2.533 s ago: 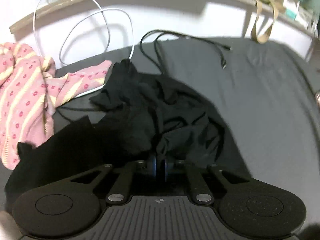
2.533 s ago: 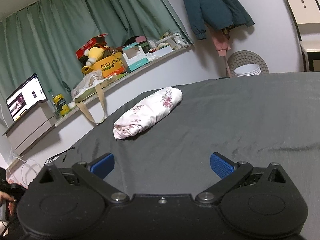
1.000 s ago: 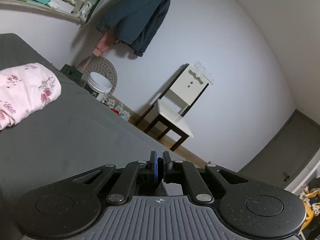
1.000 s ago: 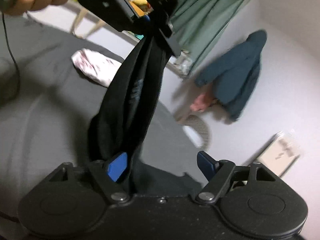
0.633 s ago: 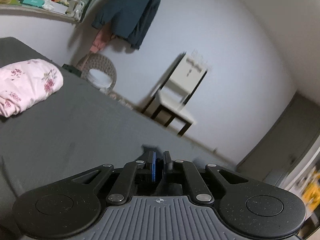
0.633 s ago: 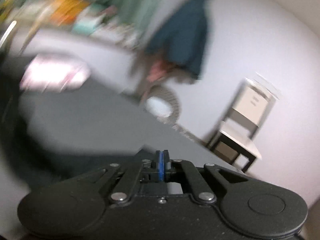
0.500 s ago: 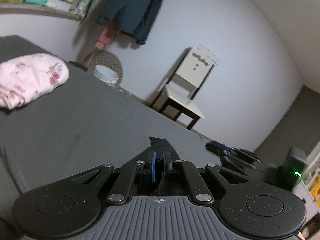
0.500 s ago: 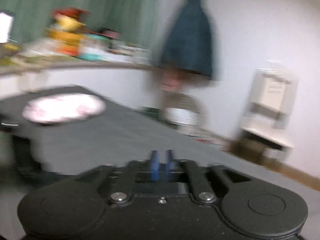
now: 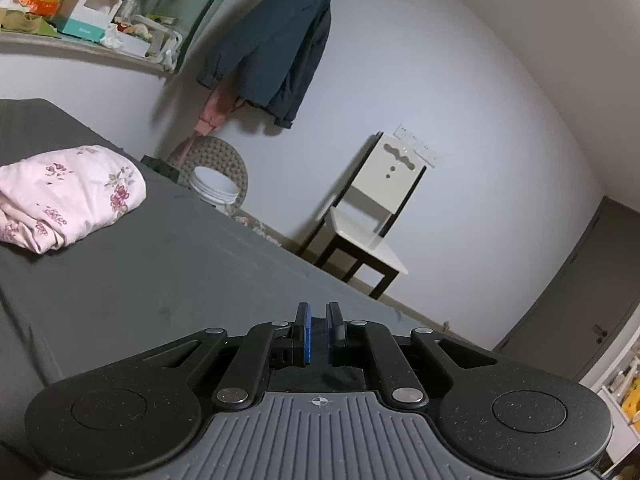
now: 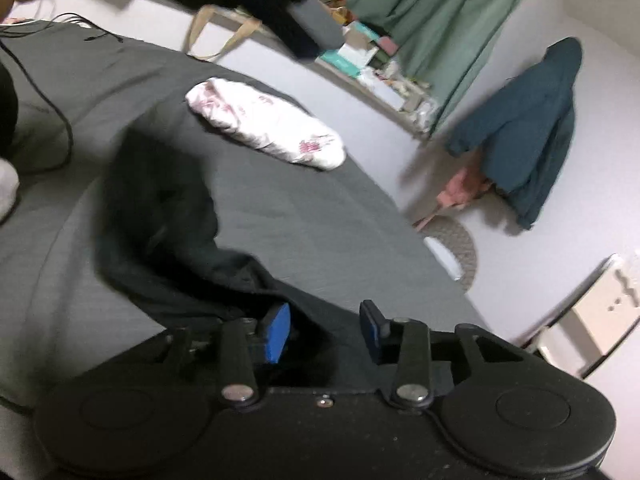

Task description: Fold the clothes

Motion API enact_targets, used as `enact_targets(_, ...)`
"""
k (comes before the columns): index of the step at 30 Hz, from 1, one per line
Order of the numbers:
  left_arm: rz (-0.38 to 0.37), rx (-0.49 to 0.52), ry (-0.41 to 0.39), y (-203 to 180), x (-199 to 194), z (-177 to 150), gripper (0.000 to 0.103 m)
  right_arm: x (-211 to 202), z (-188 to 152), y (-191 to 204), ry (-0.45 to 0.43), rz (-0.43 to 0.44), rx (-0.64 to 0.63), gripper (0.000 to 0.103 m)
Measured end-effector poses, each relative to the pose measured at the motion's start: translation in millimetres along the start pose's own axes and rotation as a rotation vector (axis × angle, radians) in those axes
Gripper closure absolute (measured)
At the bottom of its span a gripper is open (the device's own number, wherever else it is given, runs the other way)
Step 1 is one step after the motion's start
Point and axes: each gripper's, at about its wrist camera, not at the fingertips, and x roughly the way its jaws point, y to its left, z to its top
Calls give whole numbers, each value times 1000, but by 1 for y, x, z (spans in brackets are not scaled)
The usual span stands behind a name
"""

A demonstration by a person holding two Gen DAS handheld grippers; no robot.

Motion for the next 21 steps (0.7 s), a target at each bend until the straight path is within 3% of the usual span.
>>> enact_targets(4,22,4,-4,1,-2,1,98,-1,-1,2,38,34,-10,65)
enact_targets(7,89,21,31,5,2,-2,98,4,0,6,34,56,-30,66)
enact_targets(10,157,39,65,8,7,-5,98,15,0,7,57,0,-43,98)
enact_targets(12,202,50,88,11,10,-7,97,19,2,2,59,-47,-18,98)
enact_targets(14,232,71,113,11,13,-10,82,17,7,-10,31,-96,62,100)
enact_targets(16,245,150,137,3,19,-19,26,8,8,-34,-4,-141,202,100)
enact_targets(18,251,265,160,-11,28,-30,1,-3,3,-69,-53,-154,381,100)
enact_targets(21,260,438,194,-32,41,-47,0,-10,-16,-118,-78,-160,592,100)
